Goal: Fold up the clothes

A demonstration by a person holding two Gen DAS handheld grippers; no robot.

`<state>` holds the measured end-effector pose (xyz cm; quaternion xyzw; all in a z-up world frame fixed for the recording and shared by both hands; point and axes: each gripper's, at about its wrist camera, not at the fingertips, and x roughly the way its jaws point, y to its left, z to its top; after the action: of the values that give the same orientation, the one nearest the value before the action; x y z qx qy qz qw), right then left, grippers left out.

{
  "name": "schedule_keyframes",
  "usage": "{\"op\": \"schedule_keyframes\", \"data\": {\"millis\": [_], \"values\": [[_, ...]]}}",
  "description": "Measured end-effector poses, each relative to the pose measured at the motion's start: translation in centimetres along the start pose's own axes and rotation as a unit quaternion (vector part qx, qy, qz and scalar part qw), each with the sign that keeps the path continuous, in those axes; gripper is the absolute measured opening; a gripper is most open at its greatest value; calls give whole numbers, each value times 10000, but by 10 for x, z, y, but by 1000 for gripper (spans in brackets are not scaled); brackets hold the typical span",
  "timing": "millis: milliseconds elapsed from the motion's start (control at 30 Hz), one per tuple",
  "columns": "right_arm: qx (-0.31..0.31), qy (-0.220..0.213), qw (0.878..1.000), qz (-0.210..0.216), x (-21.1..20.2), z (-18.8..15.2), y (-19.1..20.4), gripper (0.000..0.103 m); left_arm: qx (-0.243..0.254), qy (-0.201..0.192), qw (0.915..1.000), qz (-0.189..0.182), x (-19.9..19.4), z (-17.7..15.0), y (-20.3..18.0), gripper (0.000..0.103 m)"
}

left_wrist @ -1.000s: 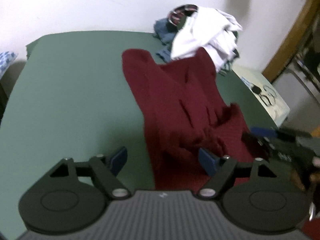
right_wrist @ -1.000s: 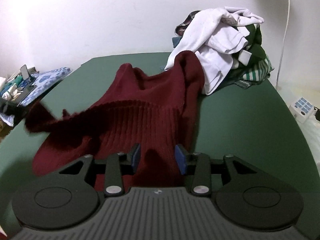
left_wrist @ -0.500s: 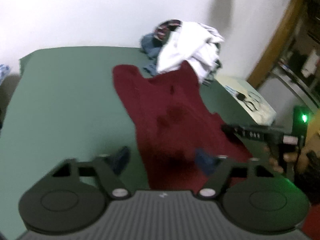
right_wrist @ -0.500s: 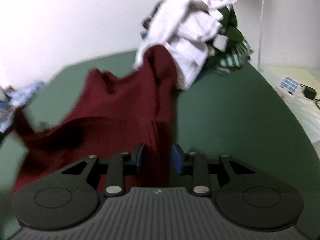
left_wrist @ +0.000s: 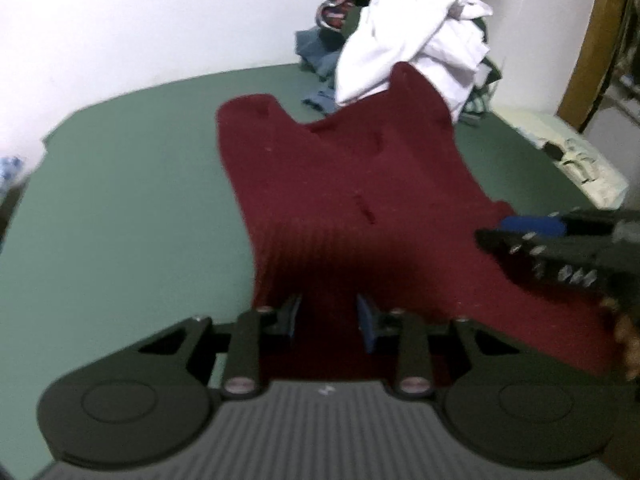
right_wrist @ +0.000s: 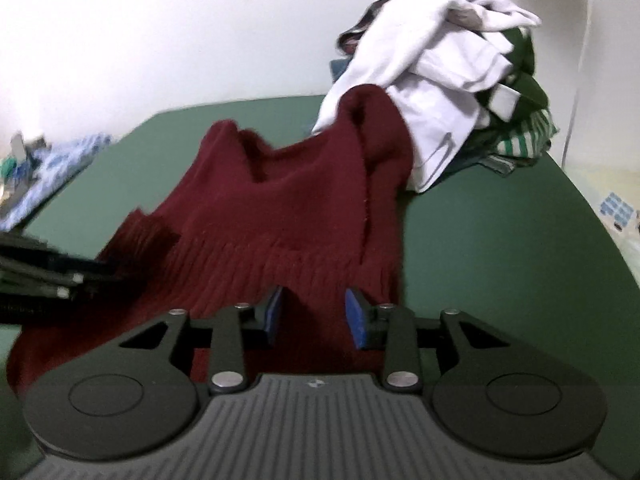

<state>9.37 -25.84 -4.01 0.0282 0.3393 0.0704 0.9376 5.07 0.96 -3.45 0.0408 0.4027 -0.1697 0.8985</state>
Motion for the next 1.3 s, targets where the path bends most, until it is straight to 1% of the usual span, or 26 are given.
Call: {"op": "schedule_keyframes", "data": {"millis": [67,133,200,267,300,333,367,400,433,467,500,600,667,800,833,867,900,933,967,1000,1033,1067,1167,1233,1300], "values": [[161,-91,9998,50,-12,2,-7,33,35,-76,10000,-43,-10,-2,3,35],[267,-104,9993,227,-29,-1,-16,34,76,-141,9998,-75,-19,-5,7,36],[321,49,9992,251,-45,-8,-27,36,173,-49,9998,32,-26,-12,7,36],[404,272,9986,191,-59,-18,-40,40,-20,-25,9999,-140,-38,-21,12,36],[510,394,9977,218,-65,-24,-48,41,-137,-22,9996,-241,-46,-26,15,39],[646,526,9961,279,-72,-30,-55,42,-253,-7,9993,-286,-54,-32,17,54],[776,625,9944,360,-78,-36,-60,46,-358,-8,9990,-273,-60,-38,19,64],[903,703,9924,455,-83,-41,-63,48,-455,-8,9986,-255,-66,-44,21,66],[1030,780,9901,549,-89,-46,-66,53,-492,2,9986,-209,-71,-51,22,67],[1068,821,9889,626,-93,-50,-66,55,-489,67,9986,-174,-72,-56,22,67],[1018,827,9890,684,-96,-54,-63,55,-490,134,9985,-187,-72,-61,23,67],[880,789,9902,739,-94,-63,-54,57,-700,256,9965,-388,-68,-66,24,67],[1043,784,9884,771,-86,-66,-55,59,-864,307,9944,-528,-62,-67,23,66],[1484,766,9805,1035,-72,-72,-59,60,-1213,273,9894,-753,-53,-72,23,63],[1517,721,9799,1076,-70,-73,-59,61,-1208,265,9892,-782,-53,-72,21,62],[1472,691,9807,1088,-68,-72,-56,62,-1204,258,9891,-810,-53,-72,20,56],[1395,675,9819,1093,-67,-71,-53,61,-1207,251,9888,-843,-52,-72,18,52],[1286,702,9831,1099,-65,-70,-50,51,-1266,247,9875,-909,-53,-73,19,45],[1221,736,9834,1125,-64,-68,-48,41,-1350,230,9858,-975,-53,-73,20,30],[1195,759,9831,1163,-64,-66,-47,36,-1425,214,9842,-1030,-54,-74,20,26],[1203,797,9824,1184,-64,-64,-48,31,-1434,207,9844,-1002,-56,-74,19,22],[1244,845,9812,1208,-65,-62,-50,26,-1437,200,9846,-976,-59,-74,18,20],[1368,988,9762,1366,-74,-60,-58,18,-1353,201,9859,-965,-65,-77,12,18],[1381,1087,9734,1469,-83,-60,-64,17,-1471,274,9823,-1131,-72,-82,12,18],[1400,1223,9694,1602,-92,-62,-69,16,-1485,349,9810,-1202,-82,-91,10,18]]}}
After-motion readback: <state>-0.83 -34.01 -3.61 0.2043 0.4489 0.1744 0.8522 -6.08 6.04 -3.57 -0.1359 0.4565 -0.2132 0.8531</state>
